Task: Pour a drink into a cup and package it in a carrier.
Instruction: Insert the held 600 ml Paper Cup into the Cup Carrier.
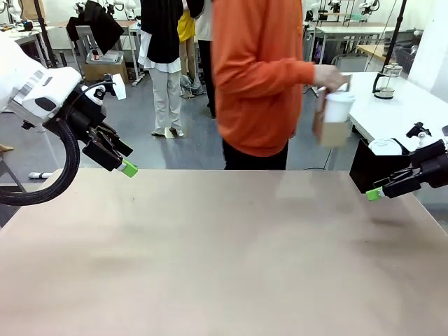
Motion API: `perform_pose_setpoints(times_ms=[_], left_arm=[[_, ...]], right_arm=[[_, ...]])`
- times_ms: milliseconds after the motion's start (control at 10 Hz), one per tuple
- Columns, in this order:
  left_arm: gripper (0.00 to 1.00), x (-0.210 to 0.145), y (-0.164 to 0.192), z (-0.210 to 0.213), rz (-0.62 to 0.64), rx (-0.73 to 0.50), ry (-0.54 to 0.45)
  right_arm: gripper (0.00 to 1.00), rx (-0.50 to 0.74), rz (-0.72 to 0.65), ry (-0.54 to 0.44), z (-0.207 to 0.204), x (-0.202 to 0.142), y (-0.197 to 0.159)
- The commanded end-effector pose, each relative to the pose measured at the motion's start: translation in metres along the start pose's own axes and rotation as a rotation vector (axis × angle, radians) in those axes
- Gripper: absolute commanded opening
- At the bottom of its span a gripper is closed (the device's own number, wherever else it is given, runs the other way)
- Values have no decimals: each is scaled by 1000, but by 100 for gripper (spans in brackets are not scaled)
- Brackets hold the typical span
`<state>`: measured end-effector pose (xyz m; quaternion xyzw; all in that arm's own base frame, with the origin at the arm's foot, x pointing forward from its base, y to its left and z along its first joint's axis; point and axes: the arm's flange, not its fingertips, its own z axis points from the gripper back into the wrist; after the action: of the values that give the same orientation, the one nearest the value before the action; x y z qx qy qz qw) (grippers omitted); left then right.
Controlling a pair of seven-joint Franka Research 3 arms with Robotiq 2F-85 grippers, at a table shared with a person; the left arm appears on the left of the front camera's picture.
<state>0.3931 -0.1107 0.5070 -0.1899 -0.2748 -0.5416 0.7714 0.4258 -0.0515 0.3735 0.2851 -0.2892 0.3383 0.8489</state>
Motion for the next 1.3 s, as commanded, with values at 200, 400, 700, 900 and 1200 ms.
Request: perform_pose_setpoints(times_ms=[200, 400, 700, 900, 1200], left_arm=[[100, 1, -1, 1, 10, -1, 12], [100, 1, -1, 1, 10, -1, 12], [100, 1, -1, 1, 10, -1, 12], [100, 1, -1, 1, 10, -1, 12], [100, 1, -1, 1, 10, -1, 12]], right_arm=[[100, 7, -2, -4, 2, 1, -1], [100, 7, -2, -4, 2, 1, -1], [100, 7, -2, -4, 2, 1, -1], [100, 7, -2, -4, 2, 1, -1], [100, 7, -2, -4, 2, 1, -1]])
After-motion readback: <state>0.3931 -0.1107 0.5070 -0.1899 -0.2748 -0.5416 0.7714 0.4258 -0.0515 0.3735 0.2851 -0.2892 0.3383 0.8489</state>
